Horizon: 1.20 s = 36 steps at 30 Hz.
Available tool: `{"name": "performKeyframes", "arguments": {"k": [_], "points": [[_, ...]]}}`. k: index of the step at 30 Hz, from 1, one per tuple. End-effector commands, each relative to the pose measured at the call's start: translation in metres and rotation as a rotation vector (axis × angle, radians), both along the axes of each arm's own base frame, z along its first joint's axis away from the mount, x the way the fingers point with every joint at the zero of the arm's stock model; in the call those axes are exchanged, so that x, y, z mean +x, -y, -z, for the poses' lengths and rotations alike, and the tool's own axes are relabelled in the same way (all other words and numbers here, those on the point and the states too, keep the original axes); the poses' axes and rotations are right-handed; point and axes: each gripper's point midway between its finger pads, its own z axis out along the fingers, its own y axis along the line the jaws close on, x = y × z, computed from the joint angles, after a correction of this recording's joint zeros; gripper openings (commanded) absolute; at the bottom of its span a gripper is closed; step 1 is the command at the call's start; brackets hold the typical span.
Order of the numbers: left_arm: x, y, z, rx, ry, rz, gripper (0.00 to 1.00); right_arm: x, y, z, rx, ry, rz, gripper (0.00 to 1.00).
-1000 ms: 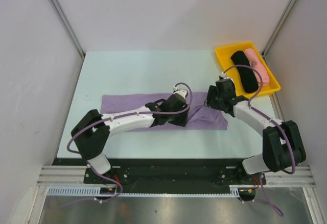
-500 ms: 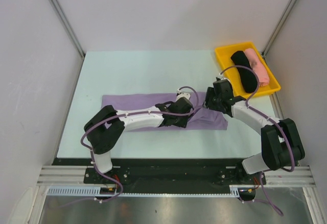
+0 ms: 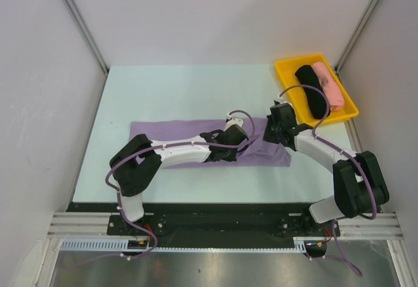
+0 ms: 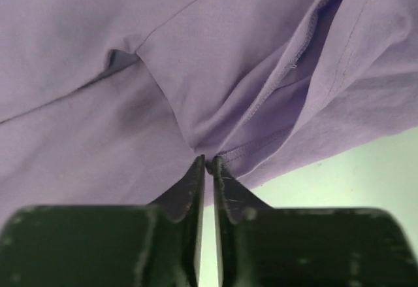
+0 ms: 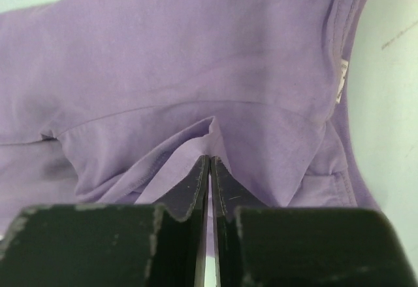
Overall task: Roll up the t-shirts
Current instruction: Fold the T-shirt at the center of the board.
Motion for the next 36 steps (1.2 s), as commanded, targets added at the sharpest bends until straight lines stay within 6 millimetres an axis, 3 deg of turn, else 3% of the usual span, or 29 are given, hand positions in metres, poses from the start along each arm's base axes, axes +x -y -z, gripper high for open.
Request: {"name": "performKeyframes", "arguments": {"k": [1, 7, 18, 27, 31, 33, 34, 36], "points": [[0.011, 0.006, -0.022, -0.03, 0.062, -0.019, 0.1, -0.008, 0.002, -0.015, -0.014, 0.032, 0.001, 0.05], [0.012, -0.001, -0.034, -0.017, 0.091, -0.024, 0.01, -0.033, 0.002, -0.026, 0.001, 0.037, -0.007, 0.03], [0.009, -0.015, -0.054, -0.015, 0.125, -0.019, 0.01, -0.091, -0.012, -0.025, 0.051, 0.007, -0.053, 0.04], [0.002, -0.022, -0.042, 0.01, 0.101, 0.006, 0.01, -0.119, 0.002, -0.013, 0.014, -0.024, -0.019, 0.05], [-0.002, -0.025, -0.035, 0.013, 0.083, 0.015, 0.1, -0.126, 0.011, -0.005, -0.008, -0.04, 0.001, 0.1], [-0.003, -0.028, -0.037, 0.012, 0.084, 0.014, 0.26, -0.131, 0.015, -0.002, -0.024, -0.052, 0.005, 0.2], [-0.008, -0.027, -0.047, -0.021, 0.09, 0.031, 0.36, -0.132, 0.012, -0.01, 0.011, -0.034, -0.003, 0.35], [-0.011, -0.026, -0.055, -0.054, 0.094, 0.048, 0.45, -0.132, 0.005, -0.022, 0.065, -0.002, -0.013, 0.42]]}}
